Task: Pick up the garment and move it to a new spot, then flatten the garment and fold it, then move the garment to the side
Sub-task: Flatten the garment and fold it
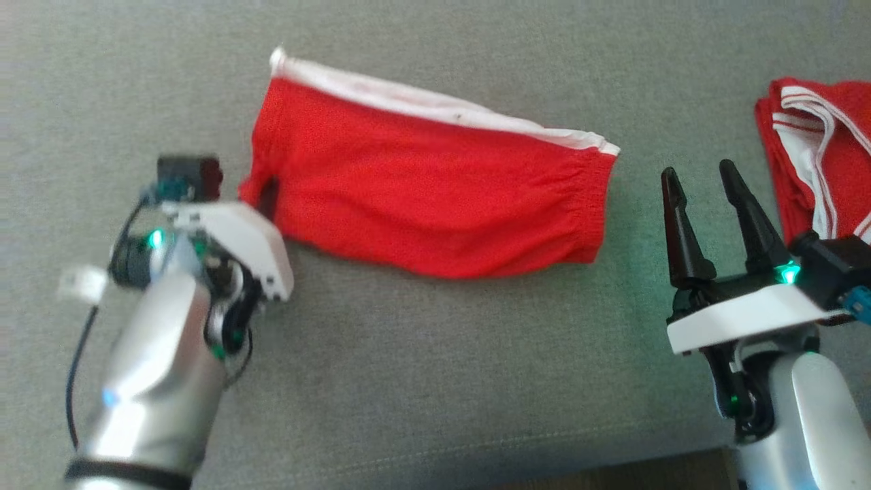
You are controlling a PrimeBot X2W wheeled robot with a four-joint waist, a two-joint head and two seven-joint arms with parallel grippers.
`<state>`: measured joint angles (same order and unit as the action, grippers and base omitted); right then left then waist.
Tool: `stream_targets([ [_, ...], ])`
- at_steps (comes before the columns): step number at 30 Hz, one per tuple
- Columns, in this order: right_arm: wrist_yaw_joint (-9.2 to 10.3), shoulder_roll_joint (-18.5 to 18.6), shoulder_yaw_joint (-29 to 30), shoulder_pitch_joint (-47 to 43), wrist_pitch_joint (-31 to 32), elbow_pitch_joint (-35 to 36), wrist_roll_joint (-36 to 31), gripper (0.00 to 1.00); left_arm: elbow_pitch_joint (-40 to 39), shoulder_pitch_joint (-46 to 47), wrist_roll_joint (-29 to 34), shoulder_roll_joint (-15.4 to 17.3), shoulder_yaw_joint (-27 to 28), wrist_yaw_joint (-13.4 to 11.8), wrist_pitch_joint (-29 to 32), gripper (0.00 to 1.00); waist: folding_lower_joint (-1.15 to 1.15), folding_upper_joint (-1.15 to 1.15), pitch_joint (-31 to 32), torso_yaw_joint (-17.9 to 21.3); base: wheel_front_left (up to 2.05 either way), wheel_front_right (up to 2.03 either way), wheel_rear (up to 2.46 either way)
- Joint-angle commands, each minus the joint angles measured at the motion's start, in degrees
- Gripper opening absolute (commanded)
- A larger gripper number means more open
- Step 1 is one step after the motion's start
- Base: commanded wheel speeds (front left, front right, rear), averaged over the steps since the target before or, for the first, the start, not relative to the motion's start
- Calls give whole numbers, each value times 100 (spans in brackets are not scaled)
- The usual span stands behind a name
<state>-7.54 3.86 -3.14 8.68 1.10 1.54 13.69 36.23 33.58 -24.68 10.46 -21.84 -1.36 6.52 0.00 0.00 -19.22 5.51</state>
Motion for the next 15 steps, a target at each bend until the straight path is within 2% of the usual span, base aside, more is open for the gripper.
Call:
stream_targets([
  [1, 5, 41, -107, -82, 56, 232, 14, 100, -406, -382, -84, 231, 245, -168, 1, 0, 0, 0, 143, -97, 0, 0, 0],
  [9, 5, 86, -138, -187, 175, 257, -3, 100, -1639, -1634, -402, 212, 360, -496, 220, 0, 0, 0, 335, -204, 0, 0, 0],
  [10, 5, 93, -134, -193, 193, 267, -7, 100, -1793, -1734, -393, 222, 363, -544, 203, 9, 0, 0, 345, -222, 0, 0, 0],
  [11, 5, 103, -133, -195, 208, 280, -18, 100, -1922, -1807, -350, 239, 380, -626, 142, 97, 0, 0, 351, -235, 0, 0, 0],
  [12, 5, 105, -134, -194, 225, 291, -26, 100, -2022, -1882, -346, 234, 400, -688, 109, 100, 0, 0, 359, -241, 0, 0, 0],
  [15, 5, 144, -150, -180, 261, 332, -111, 100, -2317, -2038, -256, 253, 457, -851, -126, 100, 0, 0, 404, -261, 0, 0, 0],
])
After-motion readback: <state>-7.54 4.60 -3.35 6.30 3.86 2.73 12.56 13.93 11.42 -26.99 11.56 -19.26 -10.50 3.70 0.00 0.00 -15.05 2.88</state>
